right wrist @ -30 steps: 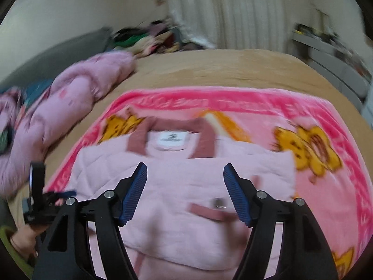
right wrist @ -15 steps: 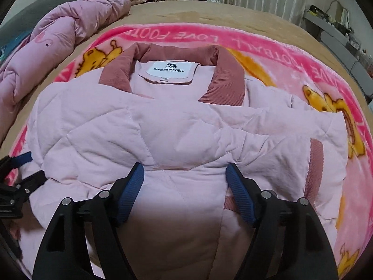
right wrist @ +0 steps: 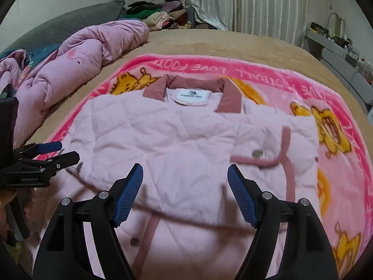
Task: Fold large clothes
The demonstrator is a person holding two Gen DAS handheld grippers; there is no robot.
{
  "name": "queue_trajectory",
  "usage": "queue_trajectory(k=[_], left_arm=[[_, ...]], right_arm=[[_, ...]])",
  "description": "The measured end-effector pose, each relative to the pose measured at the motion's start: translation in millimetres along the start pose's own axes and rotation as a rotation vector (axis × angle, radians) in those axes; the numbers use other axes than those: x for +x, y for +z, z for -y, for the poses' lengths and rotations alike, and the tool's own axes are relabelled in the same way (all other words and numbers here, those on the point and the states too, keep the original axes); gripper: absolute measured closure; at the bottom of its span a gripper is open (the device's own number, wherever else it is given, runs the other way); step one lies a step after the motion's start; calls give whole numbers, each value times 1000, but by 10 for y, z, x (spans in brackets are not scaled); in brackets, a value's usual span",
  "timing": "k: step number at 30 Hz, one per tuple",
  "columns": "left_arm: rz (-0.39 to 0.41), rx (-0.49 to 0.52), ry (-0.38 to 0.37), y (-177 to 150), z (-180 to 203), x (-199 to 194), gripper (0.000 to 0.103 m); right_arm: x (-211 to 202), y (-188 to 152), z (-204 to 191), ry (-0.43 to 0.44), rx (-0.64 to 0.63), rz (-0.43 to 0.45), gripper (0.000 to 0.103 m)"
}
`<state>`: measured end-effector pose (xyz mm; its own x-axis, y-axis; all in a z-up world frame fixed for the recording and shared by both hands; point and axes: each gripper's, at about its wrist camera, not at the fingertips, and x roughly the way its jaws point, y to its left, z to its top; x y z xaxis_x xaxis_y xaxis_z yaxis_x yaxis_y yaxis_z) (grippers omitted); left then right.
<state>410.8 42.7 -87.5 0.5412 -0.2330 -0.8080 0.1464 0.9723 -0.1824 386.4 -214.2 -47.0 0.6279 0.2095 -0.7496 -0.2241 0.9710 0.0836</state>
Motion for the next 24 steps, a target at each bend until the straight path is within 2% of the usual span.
queue_trajectory(k=[5,8,13,21,24], left_arm=[[-44,5,12,-89,-45,144,9],[-51,13,14,-113,-31,186,9],[-46,12,17,-134,-22,178,9],[-41,17,22,-142,-7,106,9],[-43,11,24,-146,-7,67,9]], right_arm=[[290,-211,192,-14,91,-119,26],[443,-290,250,12,125,-140,25],[483,-300,234,7,124,-132,23],[228,-313,149,-21,105,-78,22],[114,-304,169,-19,119,-47,18]])
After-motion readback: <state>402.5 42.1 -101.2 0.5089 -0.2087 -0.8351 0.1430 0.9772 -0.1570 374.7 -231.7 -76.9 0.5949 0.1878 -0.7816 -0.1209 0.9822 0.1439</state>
